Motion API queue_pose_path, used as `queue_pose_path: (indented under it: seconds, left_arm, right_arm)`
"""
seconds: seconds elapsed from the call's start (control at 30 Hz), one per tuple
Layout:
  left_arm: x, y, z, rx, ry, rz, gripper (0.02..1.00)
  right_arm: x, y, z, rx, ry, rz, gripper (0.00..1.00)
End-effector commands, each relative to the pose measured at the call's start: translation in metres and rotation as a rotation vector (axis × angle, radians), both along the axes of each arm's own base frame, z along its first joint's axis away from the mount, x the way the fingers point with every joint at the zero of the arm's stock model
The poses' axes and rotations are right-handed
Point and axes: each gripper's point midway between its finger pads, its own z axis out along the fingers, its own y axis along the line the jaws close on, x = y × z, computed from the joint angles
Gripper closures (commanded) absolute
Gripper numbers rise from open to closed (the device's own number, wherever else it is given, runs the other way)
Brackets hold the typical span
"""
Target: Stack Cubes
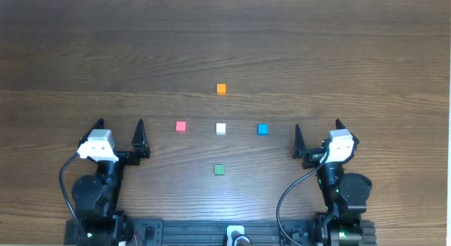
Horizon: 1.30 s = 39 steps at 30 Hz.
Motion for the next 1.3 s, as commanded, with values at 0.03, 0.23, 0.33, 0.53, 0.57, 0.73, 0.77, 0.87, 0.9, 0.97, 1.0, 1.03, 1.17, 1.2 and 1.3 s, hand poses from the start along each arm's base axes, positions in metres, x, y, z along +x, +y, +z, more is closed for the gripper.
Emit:
queue_pose_path:
  seconds: [0.03,0.23,0.33,0.53,0.57,0.73,0.77,0.87,0.9,0.97,1.0,1.03,1.17,1.2,1.3]
  left_arm:
    - [0.0,0.0,-0.002,0.018,0.0,-0.004,0.018]
    - [0.0,0.0,-0.002,0.018,0.0,-0.004,0.018]
    - [0.0,0.0,-0.002,0.018,0.0,-0.004,0.018]
    - [0.0,0.0,-0.002,0.018,0.0,-0.004,0.018]
    - [0.0,0.0,-0.002,0.018,0.0,-0.004,0.018]
    - [0.0,-0.005,0.0,-0.029,-0.003,-0.029,0.018]
    - [0.0,-0.005,-0.001,-0.03,0.0,-0.032,0.018]
    - [-0.001,-0.007,0.0,-0.05,0.001,-0.043,0.02]
    - [-0.001,-0.009,0.0,-0.051,0.002,-0.052,0.023]
    - [-0.003,-0.01,0.002,-0.065,0.022,-0.054,0.02]
    - [-0.005,-0.01,0.003,-0.074,0.037,-0.053,0.02]
    - [-0.007,-0.01,0.007,-0.075,0.049,-0.053,0.02]
    - [-0.018,-0.013,0.028,-0.076,0.071,-0.065,0.018]
    - [-0.019,-0.014,0.035,-0.076,0.072,-0.071,0.02]
    - [-0.02,-0.019,0.053,-0.076,0.106,-0.093,0.02]
  right_arm:
    - [0.0,0.0,-0.005,0.008,0.015,-0.004,0.009]
    - [0.0,0.0,-0.004,0.008,0.014,-0.005,0.007]
    - [0.0,0.0,-0.005,0.008,0.015,-0.005,0.007]
    - [0.0,0.0,-0.005,0.008,0.015,-0.005,0.007]
    - [0.0,0.0,-0.004,0.008,0.014,-0.004,0.007]
    - [0.0,0.0,-0.004,0.008,0.014,-0.004,0.007]
    - [0.0,0.0,-0.005,0.008,0.015,-0.005,0.007]
    - [0.0,0.0,-0.005,0.008,0.015,-0.005,0.009]
    - [0.0,0.0,-0.004,0.008,0.014,-0.005,0.009]
    - [0.0,0.0,-0.005,0.008,0.015,-0.004,0.007]
    - [0.0,0.0,-0.005,0.008,0.015,-0.004,0.007]
    - [0.0,0.0,-0.005,0.008,0.015,-0.005,0.009]
    - [0.0,0.0,-0.005,0.008,0.015,-0.005,0.009]
    - [0.0,0.0,-0.005,0.008,0.015,-0.004,0.009]
    - [0.0,0.0,-0.004,0.008,0.014,-0.005,0.009]
